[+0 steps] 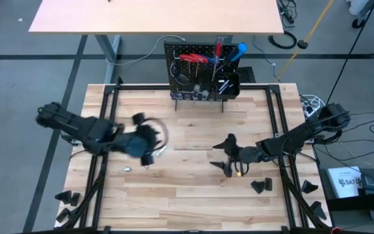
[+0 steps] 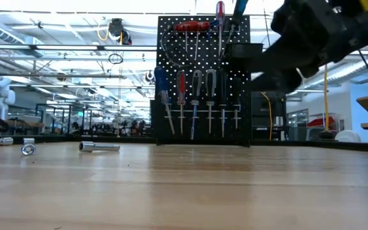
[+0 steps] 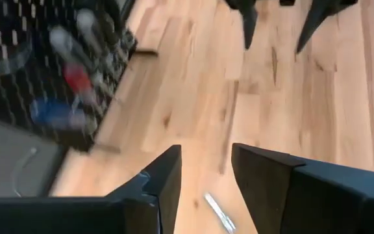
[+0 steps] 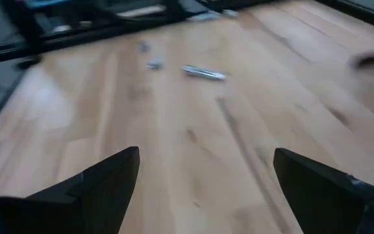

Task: Hang tools onto peg board
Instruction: Put the silver extension bar into the black bin on the peg board, then put the silver socket into the black bin on the peg board

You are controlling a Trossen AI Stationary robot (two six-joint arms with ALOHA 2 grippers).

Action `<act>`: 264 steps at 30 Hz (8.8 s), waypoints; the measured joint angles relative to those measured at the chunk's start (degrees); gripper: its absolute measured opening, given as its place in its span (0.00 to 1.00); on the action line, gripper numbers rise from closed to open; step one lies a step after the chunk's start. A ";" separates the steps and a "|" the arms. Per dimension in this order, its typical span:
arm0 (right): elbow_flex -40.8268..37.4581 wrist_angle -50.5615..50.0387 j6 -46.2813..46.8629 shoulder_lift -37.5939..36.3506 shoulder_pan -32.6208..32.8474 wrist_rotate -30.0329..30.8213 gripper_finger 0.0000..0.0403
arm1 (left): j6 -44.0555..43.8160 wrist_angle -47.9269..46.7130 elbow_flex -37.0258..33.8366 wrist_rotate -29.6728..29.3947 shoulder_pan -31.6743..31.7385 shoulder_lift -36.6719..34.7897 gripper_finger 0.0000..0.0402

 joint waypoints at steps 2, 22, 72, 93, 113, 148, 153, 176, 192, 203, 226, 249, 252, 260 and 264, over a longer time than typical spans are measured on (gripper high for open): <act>0.00 5.49 -3.92 2.51 -0.32 -2.84 0.87 | -5.77 1.35 -6.03 -2.15 -3.48 -4.43 0.35; 36.90 4.42 -33.38 37.98 -17.93 -34.27 0.87 | -2.44 40.03 -41.40 -9.35 -7.29 -17.65 0.35; 56.54 -54.98 -27.77 36.88 -14.96 -20.11 0.06 | 17.06 46.48 -41.33 5.72 -1.90 -18.68 0.39; 20.86 -16.38 -21.77 -0.62 -1.83 13.12 0.06 | 8.09 101.33 -54.44 9.18 6.90 -3.88 0.39; 14.51 8.42 -25.65 -0.49 -1.11 7.69 0.06 | 14.10 138.39 -42.24 24.74 12.08 23.90 0.39; 14.53 8.25 -25.41 -0.47 -1.44 7.48 0.06 | 14.74 131.77 -36.50 27.91 14.24 23.90 0.24; 14.58 8.19 -25.80 -0.47 -1.44 7.52 0.06 | 16.74 131.77 -36.50 27.95 14.27 23.90 0.11; 14.62 -43.53 -8.05 -19.19 2.84 17.13 0.47 | 17.93 96.90 -23.35 24.83 19.71 19.54 0.11; 14.60 -54.74 -0.20 -18.70 1.84 18.57 0.45 | 27.50 67.40 14.40 28.96 31.95 29.97 0.11; 14.60 -54.52 -0.21 -18.70 1.84 18.54 0.45 | 26.17 60.50 27.66 29.38 37.12 40.94 0.11; 14.58 -54.20 -0.12 -18.70 1.82 18.21 0.45 | 24.42 54.87 28.89 25.24 36.87 41.93 0.45; 14.56 -54.11 -0.12 -18.67 1.87 18.01 0.45 | 31.70 21.66 28.78 20.86 25.74 29.06 0.47; 14.56 -53.30 -0.12 -18.55 1.87 18.06 0.45 | 27.71 7.35 28.78 24.15 24.46 25.07 0.47; 14.53 -41.56 -5.28 -13.06 1.63 15.08 0.45 | 10.18 -11.54 17.33 23.86 17.70 11.08 0.47; 14.53 -28.36 -11.56 -7.00 0.39 8.00 0.45 | 1.34 -6.14 2.58 18.36 12.45 0.40 0.47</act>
